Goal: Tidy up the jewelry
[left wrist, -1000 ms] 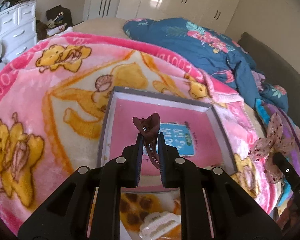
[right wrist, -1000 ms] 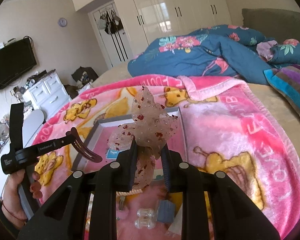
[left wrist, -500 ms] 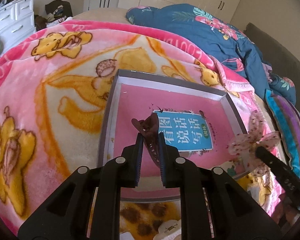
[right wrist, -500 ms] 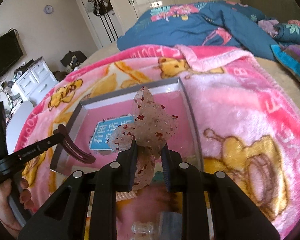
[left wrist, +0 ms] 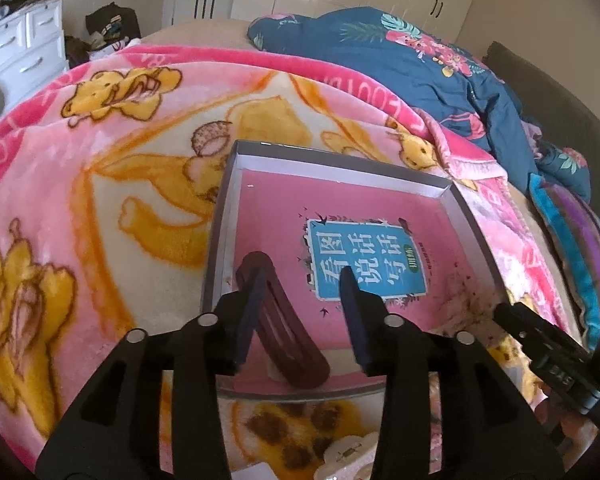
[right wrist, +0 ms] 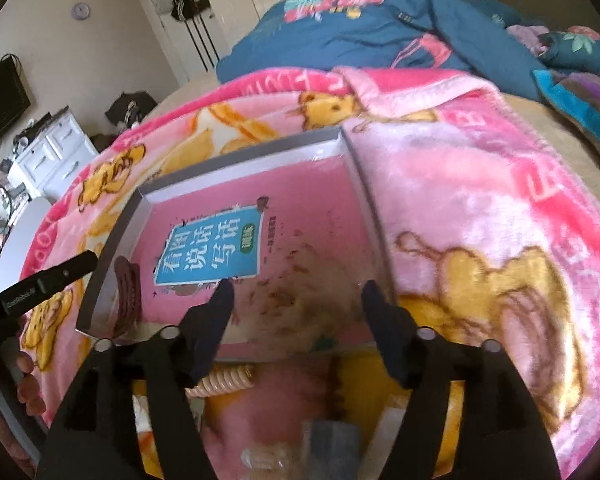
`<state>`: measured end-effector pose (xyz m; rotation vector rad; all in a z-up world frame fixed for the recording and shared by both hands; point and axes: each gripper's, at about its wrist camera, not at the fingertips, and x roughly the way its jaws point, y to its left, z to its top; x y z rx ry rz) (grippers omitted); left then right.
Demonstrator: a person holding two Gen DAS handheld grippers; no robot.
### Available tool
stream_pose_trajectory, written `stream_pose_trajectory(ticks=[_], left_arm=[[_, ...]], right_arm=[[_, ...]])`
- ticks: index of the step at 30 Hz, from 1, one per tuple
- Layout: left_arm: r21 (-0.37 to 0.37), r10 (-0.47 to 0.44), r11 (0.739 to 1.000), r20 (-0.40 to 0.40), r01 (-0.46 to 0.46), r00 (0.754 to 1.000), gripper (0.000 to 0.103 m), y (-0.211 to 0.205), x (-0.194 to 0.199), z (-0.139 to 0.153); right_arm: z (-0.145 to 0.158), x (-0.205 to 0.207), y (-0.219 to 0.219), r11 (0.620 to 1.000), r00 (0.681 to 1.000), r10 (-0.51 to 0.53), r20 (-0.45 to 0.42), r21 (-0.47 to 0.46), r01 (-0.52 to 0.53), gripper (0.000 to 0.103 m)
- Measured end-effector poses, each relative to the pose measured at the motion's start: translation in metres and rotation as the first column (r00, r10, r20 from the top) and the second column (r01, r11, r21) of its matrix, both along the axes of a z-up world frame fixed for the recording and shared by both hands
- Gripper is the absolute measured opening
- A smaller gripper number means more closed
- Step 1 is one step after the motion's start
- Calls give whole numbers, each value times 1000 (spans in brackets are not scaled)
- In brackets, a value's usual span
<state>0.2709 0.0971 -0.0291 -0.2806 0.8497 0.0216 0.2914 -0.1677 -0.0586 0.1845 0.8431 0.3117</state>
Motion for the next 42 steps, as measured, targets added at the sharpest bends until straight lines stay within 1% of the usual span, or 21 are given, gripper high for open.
stream_pose_trajectory(ticks=[1, 3, 4, 5, 7, 9, 11, 12, 14, 17, 24, 28, 36, 42], left_arm=[[-1, -1, 1000, 3, 1, 1000, 39, 0, -1, 1], [4, -2, 1000, 9, 2, 1000, 41, 0, -4, 3], [3, 0, 1000, 13, 0, 1000, 45, 1, -6, 5], [-3, 3, 1000, 16, -3, 1000, 53, 2, -7, 6], [-8, 12, 1000, 21, -12, 1000, 59, 4, -10, 8], [-11, 10, 1000, 26, -10, 1000, 63, 6, -14, 11], [-15, 12, 1000, 30, -12, 999, 75, 7, -19, 14], [-19, 16, 1000, 32, -16, 999, 77, 8, -23, 15], [-27, 25, 999, 38, -24, 999, 84, 10, -29, 18], [1, 56, 998, 60, -56, 997, 92, 9, -44, 26], [46, 57, 997, 107, -62, 993, 94, 2, -68, 40], [46, 44, 998, 128, -50, 991, 94, -3, -85, 48], [21, 14, 1000, 168, -18, 986, 94, -13, -114, 68], [33, -3, 999, 199, -4, 980, 94, -20, -134, 84]], right_arm=[[3, -4, -5, 1000, 1000, -8, 13, 4, 8, 75], [11, -13, -16, 999, 999, -28, 39, 18, 27, 80], [14, -17, -20, 999, 998, -34, 52, 25, 33, 82], [17, -21, -25, 999, 997, -41, 64, 31, 39, 84], [23, -31, -36, 997, 994, -63, 88, 47, 59, 88], [28, -41, -45, 995, 991, -83, 105, 67, 77, 90], [32, -51, -51, 994, 988, -92, 122, 75, 84, 92], [33, -56, -53, 993, 987, -95, 126, 74, 87, 94], [33, -65, -55, 994, 987, -95, 128, 73, 86, 95], [34, -71, -56, 994, 989, -91, 120, 68, 83, 95], [45, -88, -59, 996, 988, -77, 136, 64, 69, 95], [52, -100, -61, 996, 985, -73, 153, 62, 64, 95], [71, -123, -67, 998, 979, -59, 194, 48, 50, 96], [87, -143, -72, 998, 973, -51, 227, 46, 42, 97]])
